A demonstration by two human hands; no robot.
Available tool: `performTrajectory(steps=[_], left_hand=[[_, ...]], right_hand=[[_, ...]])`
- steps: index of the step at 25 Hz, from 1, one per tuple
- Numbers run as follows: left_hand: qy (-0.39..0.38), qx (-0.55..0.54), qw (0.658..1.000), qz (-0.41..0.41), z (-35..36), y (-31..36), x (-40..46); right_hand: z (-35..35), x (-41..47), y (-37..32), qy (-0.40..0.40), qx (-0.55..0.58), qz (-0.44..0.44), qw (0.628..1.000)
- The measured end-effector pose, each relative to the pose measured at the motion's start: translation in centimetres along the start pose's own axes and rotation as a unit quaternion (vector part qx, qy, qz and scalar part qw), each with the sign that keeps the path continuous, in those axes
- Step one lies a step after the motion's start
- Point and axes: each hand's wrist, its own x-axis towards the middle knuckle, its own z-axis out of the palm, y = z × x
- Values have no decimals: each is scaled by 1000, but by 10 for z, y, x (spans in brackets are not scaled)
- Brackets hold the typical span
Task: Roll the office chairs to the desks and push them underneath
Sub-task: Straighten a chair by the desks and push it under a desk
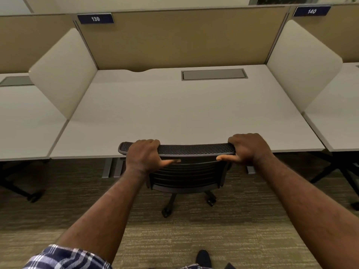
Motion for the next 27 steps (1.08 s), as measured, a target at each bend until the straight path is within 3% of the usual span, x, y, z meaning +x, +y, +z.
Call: performTrajectory(steps=[13,27], left_hand=[[0,8,1000,-5,1,1,7],[-86,31,996,15,-9,1,-4]], right_hand=[[2,7,9,4,4,-11,1000],[-4,-10,-11,-8,59,39,997]])
